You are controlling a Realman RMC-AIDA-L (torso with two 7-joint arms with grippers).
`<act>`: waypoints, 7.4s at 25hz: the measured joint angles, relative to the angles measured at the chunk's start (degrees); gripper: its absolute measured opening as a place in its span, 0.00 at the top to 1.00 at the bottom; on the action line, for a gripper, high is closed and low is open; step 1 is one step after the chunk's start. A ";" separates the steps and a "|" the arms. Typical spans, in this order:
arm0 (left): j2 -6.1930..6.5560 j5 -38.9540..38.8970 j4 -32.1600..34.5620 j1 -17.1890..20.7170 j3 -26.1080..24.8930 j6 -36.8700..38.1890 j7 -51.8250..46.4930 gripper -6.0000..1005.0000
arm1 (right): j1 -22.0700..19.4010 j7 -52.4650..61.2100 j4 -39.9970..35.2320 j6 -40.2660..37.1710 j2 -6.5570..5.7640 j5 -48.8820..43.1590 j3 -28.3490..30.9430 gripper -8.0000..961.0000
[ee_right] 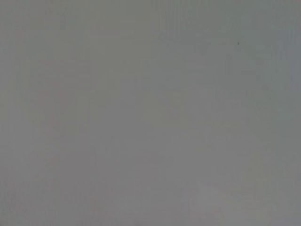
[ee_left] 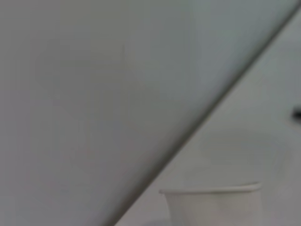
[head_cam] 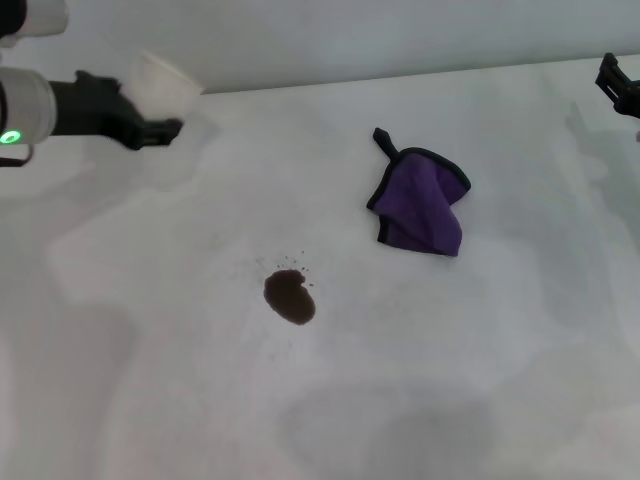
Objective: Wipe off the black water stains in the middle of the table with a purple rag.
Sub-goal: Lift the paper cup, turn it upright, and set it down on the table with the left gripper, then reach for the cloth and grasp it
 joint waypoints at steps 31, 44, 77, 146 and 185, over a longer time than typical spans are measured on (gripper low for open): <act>-0.65 -76.79 40.39 32.35 -0.19 -0.16 61.72 0.37 | 1.00 0.06 -0.35 -0.04 -0.03 0.00 0.69 0.11; -0.69 -76.37 40.66 31.16 -0.18 -7.68 68.64 0.36 | 1.21 0.09 0.29 -0.03 0.10 0.00 0.79 0.11; -0.78 -68.28 42.44 36.42 -0.19 -9.53 71.43 0.36 | 0.67 0.09 0.71 -1.01 0.18 -0.40 0.18 0.11; -0.08 -89.05 43.05 48.68 -0.99 18.30 70.20 0.12 | 4.02 132.26 -69.85 23.88 -0.51 -119.48 -47.14 0.35; -0.08 -89.76 41.65 46.09 -1.06 17.43 70.20 0.12 | 10.30 134.60 -45.93 8.99 -0.18 -109.98 -51.43 0.40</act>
